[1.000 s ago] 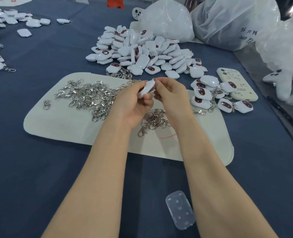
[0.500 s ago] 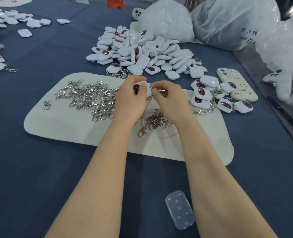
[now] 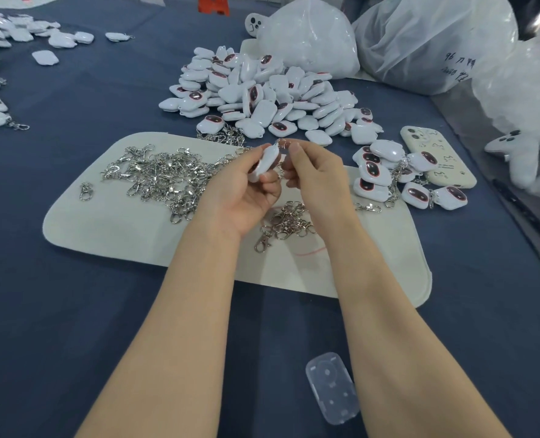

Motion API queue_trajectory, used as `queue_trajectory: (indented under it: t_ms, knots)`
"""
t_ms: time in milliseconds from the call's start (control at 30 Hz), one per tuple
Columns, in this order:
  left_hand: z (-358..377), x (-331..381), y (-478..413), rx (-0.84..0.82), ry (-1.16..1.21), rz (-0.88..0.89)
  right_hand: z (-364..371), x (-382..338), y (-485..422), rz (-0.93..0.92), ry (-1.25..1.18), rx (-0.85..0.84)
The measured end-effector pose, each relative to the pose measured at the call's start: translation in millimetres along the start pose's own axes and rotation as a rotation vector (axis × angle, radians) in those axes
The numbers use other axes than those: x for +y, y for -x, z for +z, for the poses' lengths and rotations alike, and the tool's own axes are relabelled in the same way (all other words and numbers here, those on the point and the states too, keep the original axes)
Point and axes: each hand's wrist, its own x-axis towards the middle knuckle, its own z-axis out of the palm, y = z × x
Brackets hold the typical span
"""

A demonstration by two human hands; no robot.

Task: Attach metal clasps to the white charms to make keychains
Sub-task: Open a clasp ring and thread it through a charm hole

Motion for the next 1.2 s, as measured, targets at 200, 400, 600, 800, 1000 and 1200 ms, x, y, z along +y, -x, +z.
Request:
queue_trajectory:
  t_ms: [200, 400, 600, 800, 1000, 1200]
  knots:
    - [1, -1, -1, 0.019, 0.001, 0.011, 0, -2, 1, 0.066, 0.015, -0.022]
    - [2, -2, -1, -0.033, 0.039, 0.015, 3, -1, 0, -0.005, -0.029, 0.046]
    - [5, -5, -1, -0.008, -0.05, 0.02, 7, 1, -1, -0.089, 0.028, 0.166]
    - [4, -7, -3, 0.211, -0.209, 0.207, 1, 0, 2, -0.277, 0.432, 0.098]
    - [-1, -6, -2, 0.334, -0.718, 0.536, -4, -2, -1, -0.254, 0.624, -0.041]
    - [-4, -5, -2, 0.321, -0.652, 0.515, -1, -4, 3, -0.108, 0.369, -0.034]
